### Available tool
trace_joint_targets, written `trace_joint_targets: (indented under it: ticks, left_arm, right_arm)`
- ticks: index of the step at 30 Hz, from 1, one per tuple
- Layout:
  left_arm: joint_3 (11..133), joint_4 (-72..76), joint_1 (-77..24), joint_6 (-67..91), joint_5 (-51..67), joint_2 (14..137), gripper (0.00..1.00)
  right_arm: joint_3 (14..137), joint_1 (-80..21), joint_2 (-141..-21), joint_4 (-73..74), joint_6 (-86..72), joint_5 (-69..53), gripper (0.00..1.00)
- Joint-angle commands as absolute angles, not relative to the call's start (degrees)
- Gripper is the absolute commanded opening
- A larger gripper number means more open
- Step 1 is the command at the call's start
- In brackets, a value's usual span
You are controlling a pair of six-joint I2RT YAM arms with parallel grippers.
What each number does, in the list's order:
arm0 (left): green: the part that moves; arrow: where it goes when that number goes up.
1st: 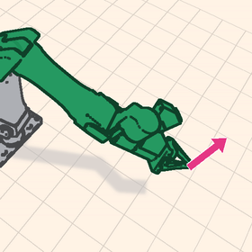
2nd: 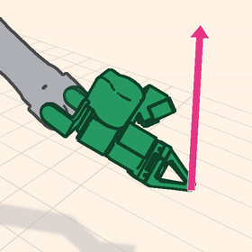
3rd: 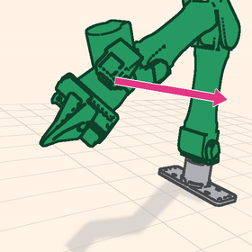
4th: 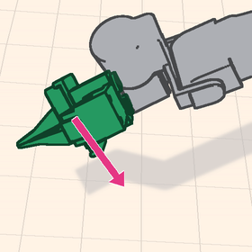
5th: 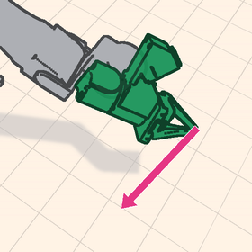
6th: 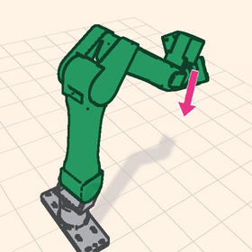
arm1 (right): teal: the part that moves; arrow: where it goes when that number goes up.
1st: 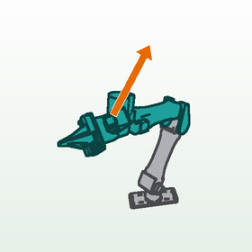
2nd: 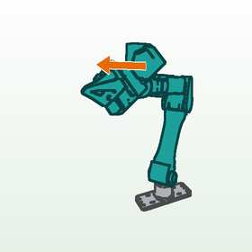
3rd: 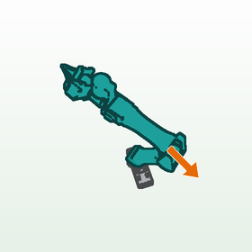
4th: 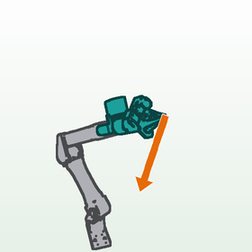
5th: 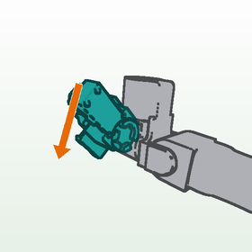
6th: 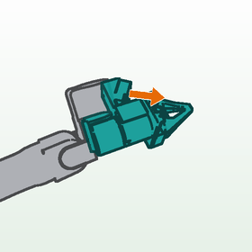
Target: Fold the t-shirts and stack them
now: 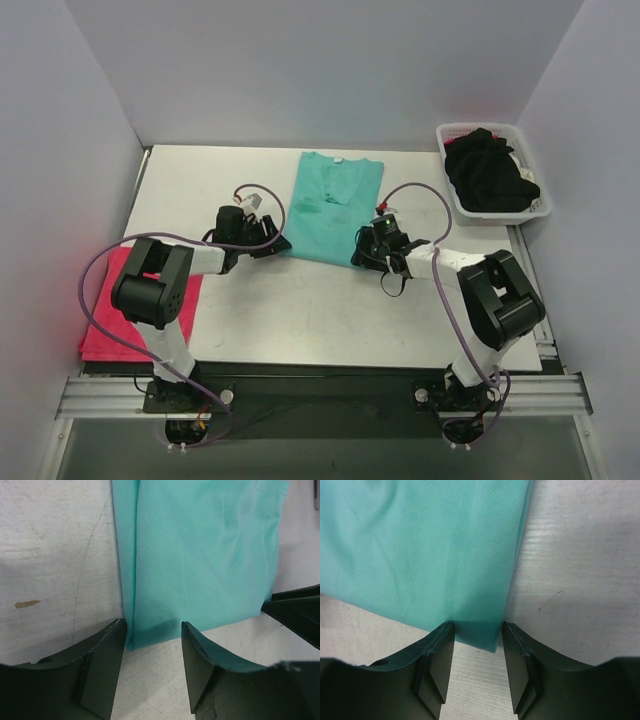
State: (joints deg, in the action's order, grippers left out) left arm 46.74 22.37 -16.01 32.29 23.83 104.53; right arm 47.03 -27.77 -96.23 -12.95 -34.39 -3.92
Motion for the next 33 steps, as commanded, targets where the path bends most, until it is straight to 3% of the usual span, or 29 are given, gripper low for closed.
trace_joint_targets:
  ticks: [1,8,11,14,15,18,19,21,33]
  left_arm:
    - [46.49,22.68,-15.64,30.94,25.22,106.17,0.59]
    - [45.62,22.76,-15.64,30.85,26.63,106.52,0.58]
    - [44.21,23.29,-15.73,30.76,28.03,105.91,0.54]
    - [42.37,24.35,-16.00,31.11,28.83,104.94,0.38]
    - [42.02,24.43,-16.08,30.94,29.09,104.68,0.29]
    - [40.43,25.05,-16.35,31.20,29.62,103.89,0.17]
    - [39.91,25.48,-16.35,31.38,29.71,103.28,0.07]
    - [38.59,25.31,-16.52,31.55,29.79,102.48,0.00]
    - [28.31,19.70,-21.18,32.52,22.60,85.46,0.00]
  right_arm:
    - [46.50,-27.69,-96.94,-12.66,-35.77,-4.92,0.43]
    - [45.88,-27.77,-98.00,-12.92,-37.00,-5.98,0.38]
    - [45.27,-27.86,-97.91,-12.92,-37.26,-5.80,0.28]
    - [45.00,-27.86,-97.56,-12.48,-37.18,-5.54,0.19]
    - [45.09,-27.86,-97.47,-12.22,-37.09,-5.54,0.16]
    - [44.91,-27.86,-97.03,-11.34,-36.83,-5.36,0.03]
    - [44.83,-27.86,-96.86,-11.08,-36.83,-5.19,0.00]
    - [44.48,-27.86,-95.72,-10.02,-36.56,-5.01,0.00]
    - [35.34,-28.47,-80.62,-2.90,-34.46,-4.22,0.00]
